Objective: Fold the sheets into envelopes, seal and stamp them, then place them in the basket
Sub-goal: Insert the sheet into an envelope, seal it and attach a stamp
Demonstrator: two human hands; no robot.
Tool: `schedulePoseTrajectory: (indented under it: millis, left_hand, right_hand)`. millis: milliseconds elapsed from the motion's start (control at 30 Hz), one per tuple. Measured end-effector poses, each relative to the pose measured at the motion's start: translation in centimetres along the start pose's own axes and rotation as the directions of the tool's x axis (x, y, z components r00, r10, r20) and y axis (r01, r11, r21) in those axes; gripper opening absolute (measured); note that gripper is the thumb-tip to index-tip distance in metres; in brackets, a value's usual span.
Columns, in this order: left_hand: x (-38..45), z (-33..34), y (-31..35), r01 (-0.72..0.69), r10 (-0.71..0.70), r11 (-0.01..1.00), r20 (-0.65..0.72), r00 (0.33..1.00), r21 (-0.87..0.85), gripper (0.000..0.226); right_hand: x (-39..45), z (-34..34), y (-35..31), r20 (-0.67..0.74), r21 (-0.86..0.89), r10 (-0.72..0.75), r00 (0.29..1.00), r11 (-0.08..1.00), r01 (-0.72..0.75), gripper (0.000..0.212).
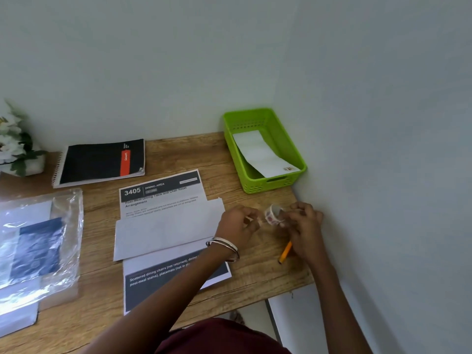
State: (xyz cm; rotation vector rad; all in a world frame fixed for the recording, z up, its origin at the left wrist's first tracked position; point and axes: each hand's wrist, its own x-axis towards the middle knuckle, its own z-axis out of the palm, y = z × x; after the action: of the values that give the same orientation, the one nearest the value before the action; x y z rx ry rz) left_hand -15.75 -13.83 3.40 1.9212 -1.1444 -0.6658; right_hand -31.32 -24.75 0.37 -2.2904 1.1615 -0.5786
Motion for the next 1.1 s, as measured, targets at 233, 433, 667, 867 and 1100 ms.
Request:
schedulePoseTrajectory:
  millis: [233, 433, 667, 867, 1100]
  left_hand:
    - [0.2, 0.2, 0.0, -0.027, 0.022, 0.999, -0.158, 0.987, -0.026, 0.023]
    - [0.0, 0.1, -0.7, -0.033, 0.048, 0.998, -0.283, 0.958, 0.06, 0.019]
    - [0.1, -0.5, -0.9, 0.004, 0.012, 0.999, -0.306, 0.952, 0.051, 0.011]
    - [0.2, -0.7, -0.9, 0.06, -0.062, 0.998, -0.22, 0.973, -0.014, 0.003]
    - [0.2, -0.9, -1.2, -0.02, 0.019, 1.0, -0.086, 0.996, -0.012, 0.008]
  right_hand:
    - [-0.3, -0.9, -1.9, 0.091, 0.308, -0.032, 0.995, 0.951, 0.003, 0.021]
    - [-0.2, -0.7, -3.1, 0.133, 0.433, -0.079, 0.988, 0.901, 0.013, 0.023]
    - [-0.1, 0.2, -3.1, 0.156, 0.406, -0.092, 0.983, 0.914, 0.021, 0.018]
    - [-0.1, 0.4, -3.0, 0.195, 0.393, -0.101, 0.976, 0.919, 0.017, 0.017]
    - [0.2, 0.1, -3.4, 0.211, 0.194, -0.089, 0.973, 0.98, 0.048, 0.015]
